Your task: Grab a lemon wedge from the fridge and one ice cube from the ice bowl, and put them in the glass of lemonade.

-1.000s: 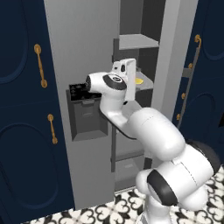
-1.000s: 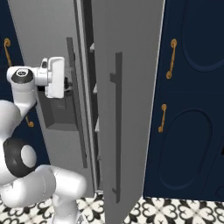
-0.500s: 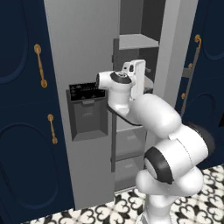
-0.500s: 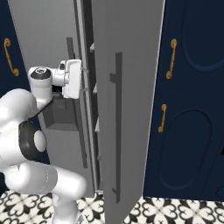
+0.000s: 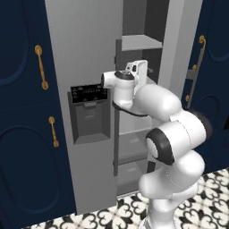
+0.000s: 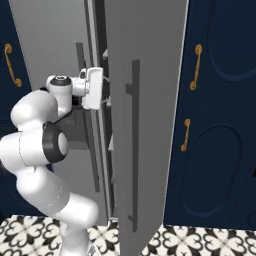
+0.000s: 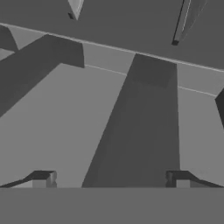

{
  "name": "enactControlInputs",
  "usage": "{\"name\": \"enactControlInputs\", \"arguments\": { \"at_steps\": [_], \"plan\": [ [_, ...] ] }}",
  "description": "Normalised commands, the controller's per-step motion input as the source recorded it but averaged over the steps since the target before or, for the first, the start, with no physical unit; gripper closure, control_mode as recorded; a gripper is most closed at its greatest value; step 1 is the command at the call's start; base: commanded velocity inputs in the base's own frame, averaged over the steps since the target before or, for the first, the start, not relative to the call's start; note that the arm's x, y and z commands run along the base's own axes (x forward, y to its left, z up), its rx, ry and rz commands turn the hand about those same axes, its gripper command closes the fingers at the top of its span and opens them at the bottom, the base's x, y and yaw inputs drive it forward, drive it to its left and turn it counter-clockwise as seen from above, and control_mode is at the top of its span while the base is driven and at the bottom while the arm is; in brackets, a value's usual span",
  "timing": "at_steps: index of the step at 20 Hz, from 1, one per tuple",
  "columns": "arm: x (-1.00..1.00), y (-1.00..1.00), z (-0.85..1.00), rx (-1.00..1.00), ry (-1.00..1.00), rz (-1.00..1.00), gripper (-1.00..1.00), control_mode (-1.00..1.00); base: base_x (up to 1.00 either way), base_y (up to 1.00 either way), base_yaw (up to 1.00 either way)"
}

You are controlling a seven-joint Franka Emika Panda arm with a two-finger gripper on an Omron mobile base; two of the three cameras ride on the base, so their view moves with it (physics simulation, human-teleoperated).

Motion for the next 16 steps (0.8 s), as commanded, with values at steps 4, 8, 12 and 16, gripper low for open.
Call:
{"name": "enactControlInputs", "arguments": {
  "at_steps": [4, 8, 12, 16],
  "plan": [
    [-0.19, -0.86, -0.26, 0.04, 0.00, -0.16, -1.00, -1.00, 0.00, 0.00, 0.00],
    [-0.58, -1.00, -0.23, 0.12, 0.00, -0.21, -1.00, -1.00, 0.00, 0.00, 0.00],
    [-0.68, -1.00, -0.13, 0.14, 0.00, -0.22, -1.00, -1.00, 0.00, 0.00, 0.00],
    [-0.49, -1.00, -0.05, 0.12, 0.00, -0.19, -1.00, -1.00, 0.00, 0.00, 0.00]
  ]
}}
